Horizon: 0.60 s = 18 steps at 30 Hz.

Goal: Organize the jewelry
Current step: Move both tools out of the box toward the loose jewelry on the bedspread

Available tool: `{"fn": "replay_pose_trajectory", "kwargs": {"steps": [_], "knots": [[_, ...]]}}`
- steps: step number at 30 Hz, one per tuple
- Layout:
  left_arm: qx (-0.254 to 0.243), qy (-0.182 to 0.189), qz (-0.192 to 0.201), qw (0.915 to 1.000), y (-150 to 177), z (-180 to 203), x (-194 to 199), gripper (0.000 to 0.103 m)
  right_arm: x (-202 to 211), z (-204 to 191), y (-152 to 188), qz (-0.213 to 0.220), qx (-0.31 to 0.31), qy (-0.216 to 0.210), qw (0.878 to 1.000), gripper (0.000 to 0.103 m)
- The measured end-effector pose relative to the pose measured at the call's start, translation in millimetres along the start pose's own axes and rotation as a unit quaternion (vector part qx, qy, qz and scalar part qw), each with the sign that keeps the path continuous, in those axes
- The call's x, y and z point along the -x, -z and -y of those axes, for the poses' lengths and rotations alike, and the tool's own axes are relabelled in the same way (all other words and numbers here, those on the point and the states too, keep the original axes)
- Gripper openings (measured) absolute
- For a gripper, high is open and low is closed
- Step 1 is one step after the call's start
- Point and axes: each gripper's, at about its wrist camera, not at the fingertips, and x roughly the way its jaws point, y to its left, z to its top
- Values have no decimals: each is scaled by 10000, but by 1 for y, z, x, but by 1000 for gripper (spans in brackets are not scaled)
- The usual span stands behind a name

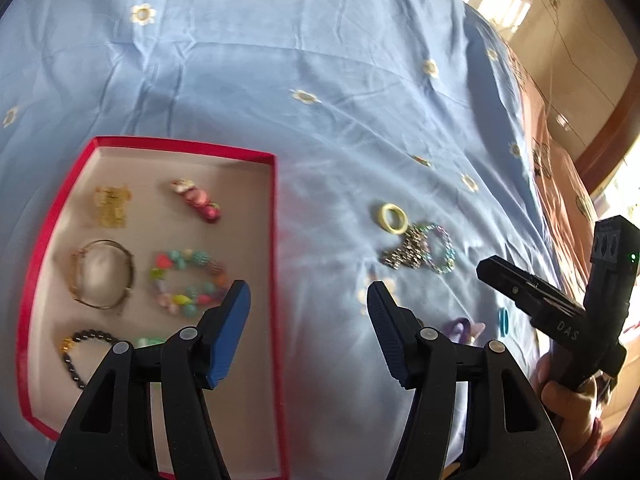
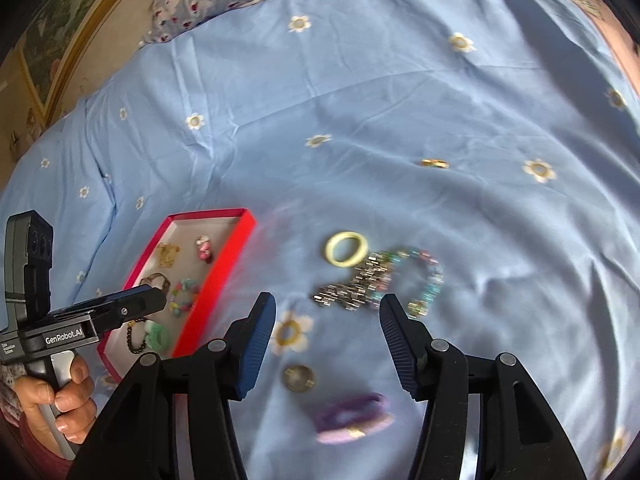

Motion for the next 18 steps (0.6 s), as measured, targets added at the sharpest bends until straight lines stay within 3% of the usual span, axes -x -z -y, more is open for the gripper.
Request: {"fn": "replay_pose_trajectory", "kwargs": {"steps": [18], "knots": [[-614,271,-441,9968,19,59,-31,60,-9,56,7,-111,-362,351,9987,56]]}}
